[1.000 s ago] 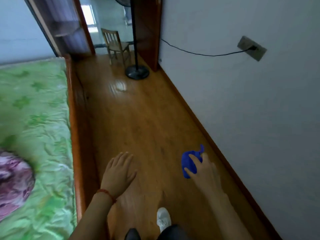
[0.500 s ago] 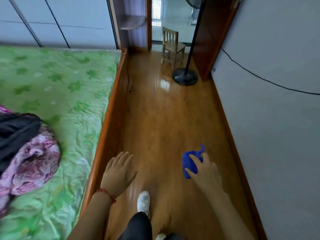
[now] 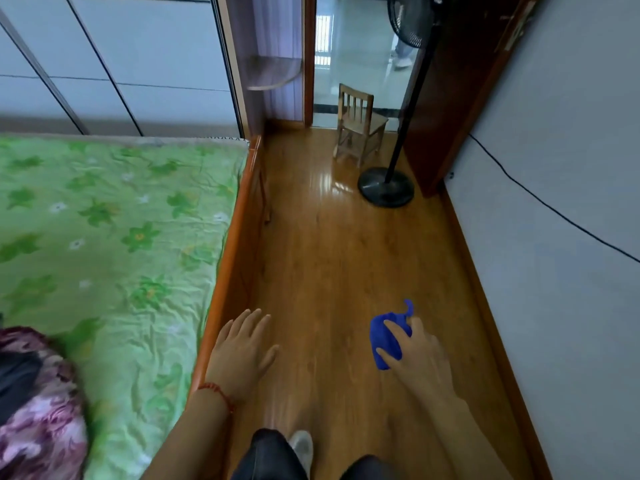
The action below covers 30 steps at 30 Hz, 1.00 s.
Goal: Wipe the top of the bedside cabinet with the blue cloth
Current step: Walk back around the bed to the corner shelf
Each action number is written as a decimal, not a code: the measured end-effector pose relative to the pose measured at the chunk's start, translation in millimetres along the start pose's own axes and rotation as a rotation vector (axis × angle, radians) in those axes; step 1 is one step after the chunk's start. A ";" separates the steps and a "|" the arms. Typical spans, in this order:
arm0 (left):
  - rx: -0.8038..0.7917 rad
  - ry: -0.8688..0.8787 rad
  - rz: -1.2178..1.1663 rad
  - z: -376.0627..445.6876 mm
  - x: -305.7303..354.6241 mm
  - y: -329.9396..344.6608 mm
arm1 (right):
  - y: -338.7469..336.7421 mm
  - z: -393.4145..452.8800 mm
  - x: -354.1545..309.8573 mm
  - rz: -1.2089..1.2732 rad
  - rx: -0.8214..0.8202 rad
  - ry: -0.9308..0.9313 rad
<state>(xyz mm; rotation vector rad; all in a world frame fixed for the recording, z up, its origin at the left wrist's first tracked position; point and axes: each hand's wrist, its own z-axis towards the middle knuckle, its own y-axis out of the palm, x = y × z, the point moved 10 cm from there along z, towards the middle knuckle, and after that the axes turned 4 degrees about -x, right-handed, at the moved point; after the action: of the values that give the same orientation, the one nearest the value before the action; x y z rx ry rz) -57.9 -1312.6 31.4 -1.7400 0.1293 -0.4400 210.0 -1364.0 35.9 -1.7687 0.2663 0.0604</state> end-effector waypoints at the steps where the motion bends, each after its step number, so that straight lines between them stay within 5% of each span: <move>1: 0.001 0.002 0.009 19.0 -4.2 -4.5 | -6.9 17.6 0.2 0.009 0.016 0.000; 19: -0.090 -0.070 0.098 360.6 -28.3 -49.3 | -88.6 374.0 41.9 0.002 0.009 -0.057; 30: 0.002 -0.090 0.006 557.5 -65.6 -93.9 | -140.8 588.5 38.9 0.053 0.010 -0.097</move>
<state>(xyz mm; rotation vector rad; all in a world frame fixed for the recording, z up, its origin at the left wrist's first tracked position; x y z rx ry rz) 68.1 -757.6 22.0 -1.7540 0.0696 -0.3563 339.2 -771.6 36.7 -1.7430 0.2430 0.1824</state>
